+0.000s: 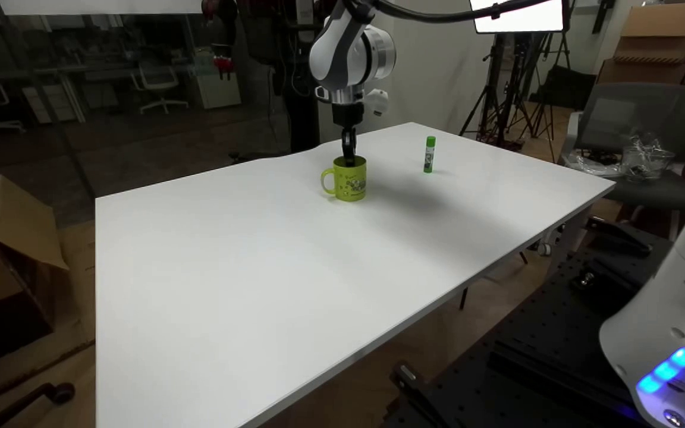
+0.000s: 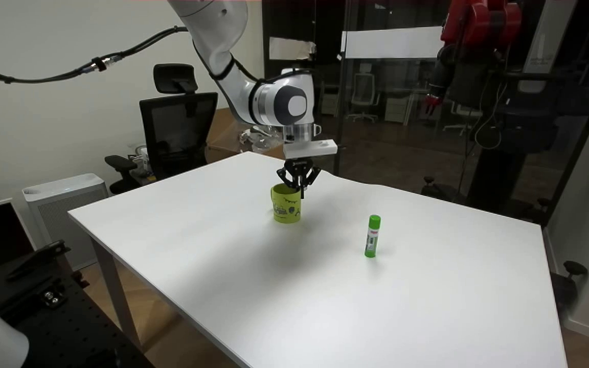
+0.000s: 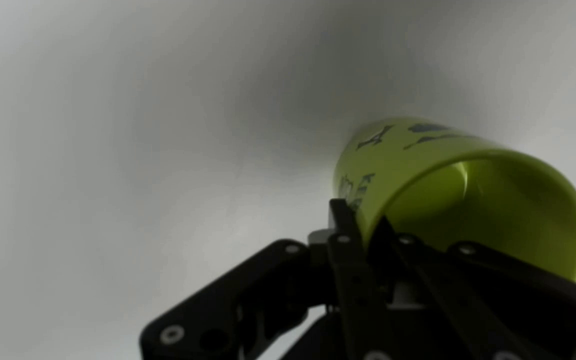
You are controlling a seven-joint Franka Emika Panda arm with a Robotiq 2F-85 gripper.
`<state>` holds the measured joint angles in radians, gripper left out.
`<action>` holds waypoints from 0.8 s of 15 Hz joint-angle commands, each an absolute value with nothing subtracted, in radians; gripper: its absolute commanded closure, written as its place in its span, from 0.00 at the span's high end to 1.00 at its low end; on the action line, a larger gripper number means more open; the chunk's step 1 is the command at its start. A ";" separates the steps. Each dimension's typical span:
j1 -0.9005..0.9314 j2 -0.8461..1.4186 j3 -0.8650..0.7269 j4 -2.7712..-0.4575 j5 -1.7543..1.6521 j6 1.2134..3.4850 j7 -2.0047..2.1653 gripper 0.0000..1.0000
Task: Move the mug closer to the glue stick
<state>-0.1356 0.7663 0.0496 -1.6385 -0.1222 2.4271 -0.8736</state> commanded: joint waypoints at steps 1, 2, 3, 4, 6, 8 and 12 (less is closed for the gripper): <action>-0.132 0.783 0.052 -1.601 -0.140 2.414 -0.870 0.02; -0.132 0.782 0.051 -1.600 -0.140 2.411 -0.871 0.02; -0.134 0.782 0.050 -1.600 -0.139 2.413 -0.872 0.02; -0.136 0.780 0.049 -1.602 -0.138 2.413 -0.871 0.02; -0.142 0.773 0.045 -1.609 -0.137 2.417 -0.869 0.02; -0.154 0.763 0.038 -1.623 -0.134 2.423 -0.866 0.02; -0.198 0.736 0.016 -1.666 -0.121 2.445 -0.857 0.02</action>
<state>-0.1673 0.7658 0.0307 -1.6378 -0.1211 2.4315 -0.8775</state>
